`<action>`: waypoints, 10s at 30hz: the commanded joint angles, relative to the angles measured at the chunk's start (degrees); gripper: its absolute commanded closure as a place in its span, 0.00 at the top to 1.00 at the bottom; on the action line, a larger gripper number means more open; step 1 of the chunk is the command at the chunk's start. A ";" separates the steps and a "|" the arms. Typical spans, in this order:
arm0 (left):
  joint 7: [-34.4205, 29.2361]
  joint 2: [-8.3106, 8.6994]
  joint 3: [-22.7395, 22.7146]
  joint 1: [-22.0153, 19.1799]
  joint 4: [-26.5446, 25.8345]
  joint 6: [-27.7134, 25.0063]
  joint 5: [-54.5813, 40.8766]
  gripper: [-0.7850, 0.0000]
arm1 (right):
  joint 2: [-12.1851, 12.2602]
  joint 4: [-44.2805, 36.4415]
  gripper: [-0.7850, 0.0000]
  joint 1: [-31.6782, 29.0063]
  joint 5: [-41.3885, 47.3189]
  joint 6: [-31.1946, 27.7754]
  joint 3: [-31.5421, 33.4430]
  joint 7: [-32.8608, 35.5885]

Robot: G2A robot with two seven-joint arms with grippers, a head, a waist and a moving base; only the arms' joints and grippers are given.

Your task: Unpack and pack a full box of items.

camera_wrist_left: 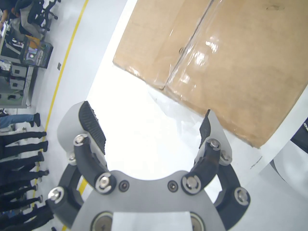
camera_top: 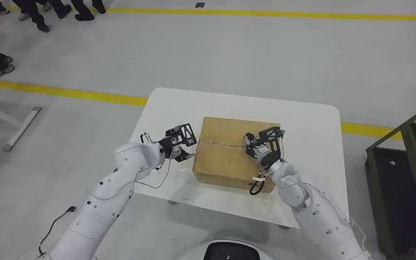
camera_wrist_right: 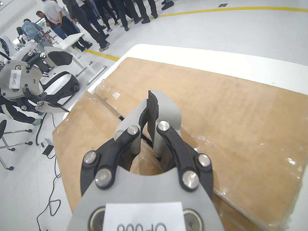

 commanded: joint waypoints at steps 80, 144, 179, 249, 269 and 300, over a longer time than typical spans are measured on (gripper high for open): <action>27.38 -7.57 2.86 -1.07 18.46 39.25 5.84 1.00 | -1.87 0.39 0.00 -0.48 -2.88 -2.86 2.36 2.81; 17.07 -5.51 -8.85 11.15 2.75 15.15 3.07 1.00 | -2.32 -0.19 0.00 -1.68 -4.16 -4.98 5.20 4.06; 39.88 -12.39 6.07 -3.74 36.88 24.69 -0.13 0.98 | -2.45 -1.70 0.00 -2.56 -5.11 -4.89 5.77 5.00; 47.34 -14.06 3.76 -5.66 28.72 39.25 8.68 0.58 | -2.80 -1.72 0.00 -1.47 -5.49 -6.36 6.49 6.16; 47.11 -15.64 7.28 -5.83 25.19 31.56 8.06 0.62 | -1.57 -8.28 0.00 -4.75 -5.56 -5.16 13.14 8.63; 30.78 -12.56 -7.08 2.95 7.97 20.44 0.13 1.00 | 1.07 -10.67 0.71 -5.75 -5.20 -30.37 18.10 9.83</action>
